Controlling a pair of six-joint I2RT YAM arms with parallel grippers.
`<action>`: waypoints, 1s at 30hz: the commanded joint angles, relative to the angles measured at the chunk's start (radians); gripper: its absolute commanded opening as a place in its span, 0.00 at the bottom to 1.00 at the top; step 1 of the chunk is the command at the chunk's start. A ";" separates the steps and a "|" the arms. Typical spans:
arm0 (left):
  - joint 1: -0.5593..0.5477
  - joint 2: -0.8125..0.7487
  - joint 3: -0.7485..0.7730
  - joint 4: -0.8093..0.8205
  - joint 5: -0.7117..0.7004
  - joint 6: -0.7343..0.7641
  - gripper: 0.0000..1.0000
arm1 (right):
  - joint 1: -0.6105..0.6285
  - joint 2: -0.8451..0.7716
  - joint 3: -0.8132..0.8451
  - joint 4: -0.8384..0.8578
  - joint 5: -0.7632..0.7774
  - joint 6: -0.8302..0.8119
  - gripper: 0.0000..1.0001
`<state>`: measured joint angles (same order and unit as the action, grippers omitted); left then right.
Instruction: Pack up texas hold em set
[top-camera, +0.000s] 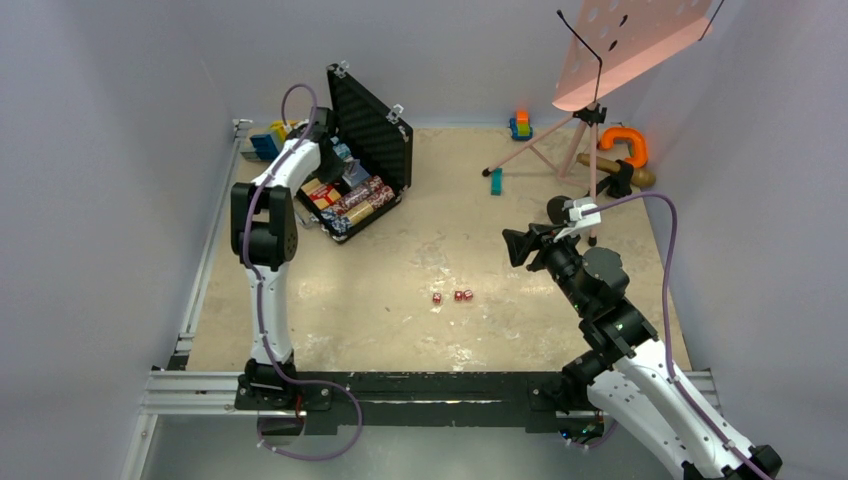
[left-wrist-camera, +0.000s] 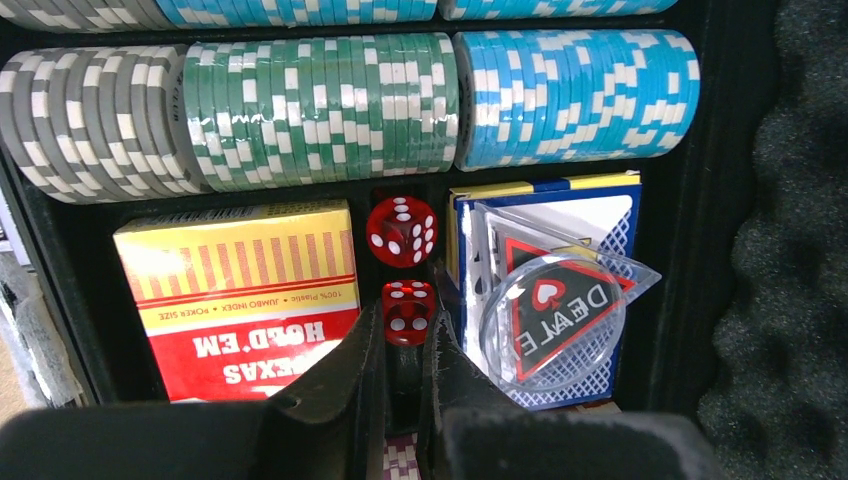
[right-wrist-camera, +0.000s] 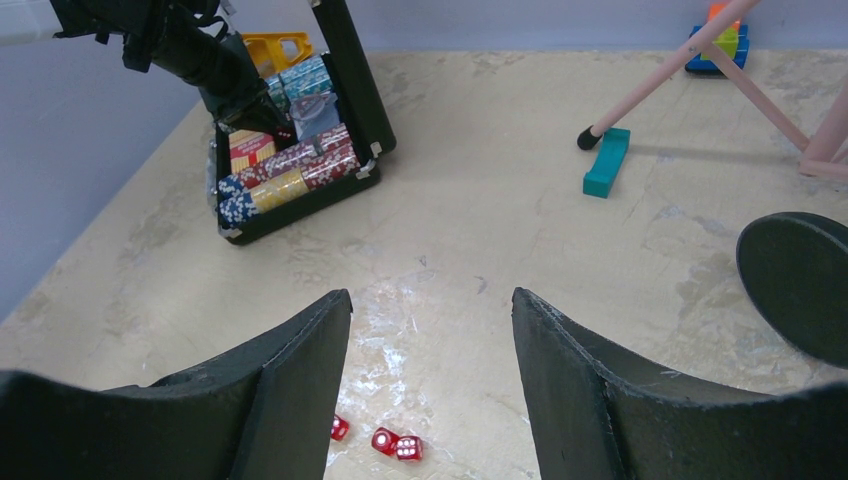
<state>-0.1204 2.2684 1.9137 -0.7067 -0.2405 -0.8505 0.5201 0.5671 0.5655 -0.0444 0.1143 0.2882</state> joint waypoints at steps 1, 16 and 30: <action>0.017 0.020 0.045 0.013 0.004 -0.003 0.00 | -0.002 -0.003 0.000 0.025 0.018 -0.012 0.64; 0.022 0.021 0.045 0.015 -0.006 0.002 0.08 | -0.003 0.007 0.001 0.026 0.015 -0.012 0.64; 0.022 0.009 0.051 0.015 -0.019 0.019 0.31 | -0.002 0.011 0.001 0.025 0.014 -0.012 0.64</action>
<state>-0.1123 2.2799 1.9224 -0.6968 -0.2386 -0.8455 0.5201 0.5762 0.5652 -0.0444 0.1143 0.2878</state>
